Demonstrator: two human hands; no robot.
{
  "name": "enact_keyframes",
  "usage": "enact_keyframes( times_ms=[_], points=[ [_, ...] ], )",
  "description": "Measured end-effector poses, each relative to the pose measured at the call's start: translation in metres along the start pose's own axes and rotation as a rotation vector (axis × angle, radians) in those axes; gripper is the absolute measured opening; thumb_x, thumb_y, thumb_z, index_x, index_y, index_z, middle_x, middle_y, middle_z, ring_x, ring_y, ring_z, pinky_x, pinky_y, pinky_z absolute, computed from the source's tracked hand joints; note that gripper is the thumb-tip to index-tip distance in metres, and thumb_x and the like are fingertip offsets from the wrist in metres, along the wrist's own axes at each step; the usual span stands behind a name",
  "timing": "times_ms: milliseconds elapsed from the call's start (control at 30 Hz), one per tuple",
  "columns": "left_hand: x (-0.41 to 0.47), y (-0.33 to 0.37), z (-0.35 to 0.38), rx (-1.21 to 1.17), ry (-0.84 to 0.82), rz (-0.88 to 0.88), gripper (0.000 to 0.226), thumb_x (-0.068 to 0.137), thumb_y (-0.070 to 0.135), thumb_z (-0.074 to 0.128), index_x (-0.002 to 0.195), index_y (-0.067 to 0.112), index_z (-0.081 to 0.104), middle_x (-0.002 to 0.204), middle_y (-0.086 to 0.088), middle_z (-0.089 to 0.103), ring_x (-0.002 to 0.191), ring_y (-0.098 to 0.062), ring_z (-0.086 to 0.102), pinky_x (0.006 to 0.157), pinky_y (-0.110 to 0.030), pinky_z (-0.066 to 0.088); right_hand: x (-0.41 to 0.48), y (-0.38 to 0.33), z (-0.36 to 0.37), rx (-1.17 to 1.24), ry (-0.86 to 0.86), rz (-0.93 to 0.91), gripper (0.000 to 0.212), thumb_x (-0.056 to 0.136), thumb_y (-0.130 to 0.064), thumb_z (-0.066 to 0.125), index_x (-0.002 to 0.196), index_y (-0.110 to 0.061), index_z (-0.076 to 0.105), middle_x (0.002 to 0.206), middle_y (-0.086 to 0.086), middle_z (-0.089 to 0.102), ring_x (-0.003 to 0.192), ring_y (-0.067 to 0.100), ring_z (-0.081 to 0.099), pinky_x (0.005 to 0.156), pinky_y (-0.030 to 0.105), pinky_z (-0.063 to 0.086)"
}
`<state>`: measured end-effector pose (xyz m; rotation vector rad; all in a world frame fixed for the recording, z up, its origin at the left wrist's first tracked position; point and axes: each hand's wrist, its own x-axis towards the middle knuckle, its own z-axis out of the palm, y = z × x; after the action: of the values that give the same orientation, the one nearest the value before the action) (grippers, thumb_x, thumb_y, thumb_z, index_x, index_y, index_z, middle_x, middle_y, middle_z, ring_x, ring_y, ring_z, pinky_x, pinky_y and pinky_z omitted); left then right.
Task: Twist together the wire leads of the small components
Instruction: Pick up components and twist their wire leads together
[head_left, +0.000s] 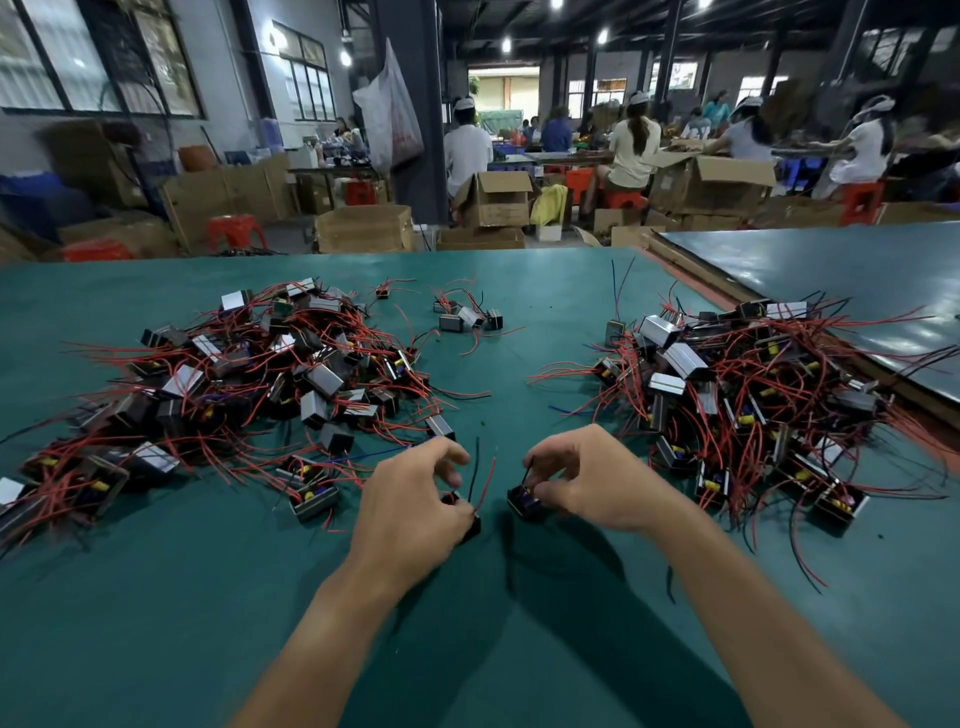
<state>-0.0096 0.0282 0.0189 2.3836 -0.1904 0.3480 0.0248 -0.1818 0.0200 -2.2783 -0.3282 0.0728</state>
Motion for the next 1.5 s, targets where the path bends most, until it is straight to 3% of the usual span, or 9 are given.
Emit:
enact_keyframes(
  times_ms=[100,200,367,567,700,967,1233,1400,1500],
  points=[
    [0.001,0.001,-0.002,-0.021,-0.094,0.114,0.033,0.067,0.004,0.066,0.092,0.025,0.071,0.092,0.016,0.069,0.079,0.001,0.060,0.069,-0.013,0.048,0.000,-0.001,0.002,-0.082,0.044,-0.049,0.015,0.082,-0.013,0.072,0.093,-0.022,0.077,0.077,-0.016,0.072,0.061,-0.010,0.058,0.070,0.020,0.048],
    [0.000,-0.001,-0.001,-0.014,-0.182,0.119,0.016,0.074,0.006,0.065,0.084,0.017,0.072,0.079,0.008,0.073,0.076,-0.007,0.066,0.076,-0.028,0.053,0.001,-0.002,0.005,-0.074,0.076,-0.016,0.011,0.083,-0.018,0.070,0.086,-0.025,0.078,0.073,-0.015,0.073,0.064,-0.001,0.064,0.070,0.022,0.053],
    [0.002,-0.004,0.002,0.041,-0.058,0.092,0.006,0.083,0.026,0.073,0.088,0.023,0.074,0.082,0.011,0.075,0.082,-0.007,0.068,0.079,-0.030,0.053,0.002,-0.003,0.006,-0.073,0.078,-0.008,0.011,0.087,-0.022,0.068,0.089,-0.024,0.079,0.079,-0.017,0.075,0.073,-0.005,0.066,0.078,0.022,0.055],
    [0.003,-0.003,0.002,0.107,-0.061,0.076,0.023,0.091,0.031,0.064,0.073,0.017,0.067,0.064,0.007,0.066,0.066,-0.017,0.060,0.067,-0.035,0.050,0.000,-0.007,0.006,-0.182,0.101,-0.034,0.016,0.084,-0.031,0.070,0.068,-0.029,0.072,0.065,-0.014,0.070,0.062,0.002,0.061,0.065,0.022,0.050],
    [0.003,0.001,0.002,-0.029,-0.124,0.003,0.022,0.090,0.019,0.062,0.070,0.011,0.067,0.057,0.011,0.067,0.057,-0.005,0.062,0.064,-0.026,0.051,-0.001,-0.009,0.008,-0.212,0.081,-0.053,0.008,0.080,-0.033,0.075,0.075,-0.026,0.074,0.055,-0.010,0.063,0.048,0.000,0.048,0.057,0.021,0.041],
    [0.004,0.007,-0.002,-0.438,-0.204,-0.175,0.017,0.094,0.002,0.053,0.087,0.011,0.065,0.074,-0.005,0.075,0.058,-0.012,0.065,0.049,-0.020,0.047,-0.001,-0.011,0.006,-0.129,0.112,-0.079,0.010,0.080,-0.027,0.075,0.070,-0.027,0.073,0.068,-0.013,0.071,0.065,-0.001,0.063,0.069,0.023,0.052],
    [0.002,0.007,-0.002,-0.535,-0.268,-0.142,0.013,0.093,0.008,0.062,0.101,0.013,0.053,0.066,-0.008,0.073,0.051,-0.016,0.060,0.047,-0.017,0.042,-0.007,-0.022,0.009,0.081,0.046,-0.085,0.013,0.084,-0.013,0.070,0.072,-0.017,0.075,0.067,-0.002,0.074,0.057,0.010,0.062,0.062,0.032,0.054],
    [0.001,0.006,-0.001,-0.526,-0.286,-0.068,0.022,0.094,0.008,0.061,0.104,0.020,0.046,0.064,-0.009,0.071,0.055,-0.020,0.057,0.059,-0.031,0.046,-0.010,-0.029,0.007,0.241,-0.021,-0.072,0.016,0.090,-0.007,0.066,0.075,-0.009,0.074,0.066,0.000,0.073,0.053,0.011,0.061,0.046,0.019,0.043],
    [0.001,0.009,-0.002,-0.570,-0.312,-0.063,0.017,0.097,0.008,0.056,0.109,0.017,0.049,0.062,-0.013,0.068,0.048,-0.020,0.055,0.054,-0.026,0.047,-0.011,-0.030,0.007,0.279,-0.059,-0.057,0.019,0.091,-0.007,0.065,0.074,-0.010,0.072,0.064,-0.004,0.071,0.052,0.012,0.060,0.045,0.020,0.042]
  ],
)
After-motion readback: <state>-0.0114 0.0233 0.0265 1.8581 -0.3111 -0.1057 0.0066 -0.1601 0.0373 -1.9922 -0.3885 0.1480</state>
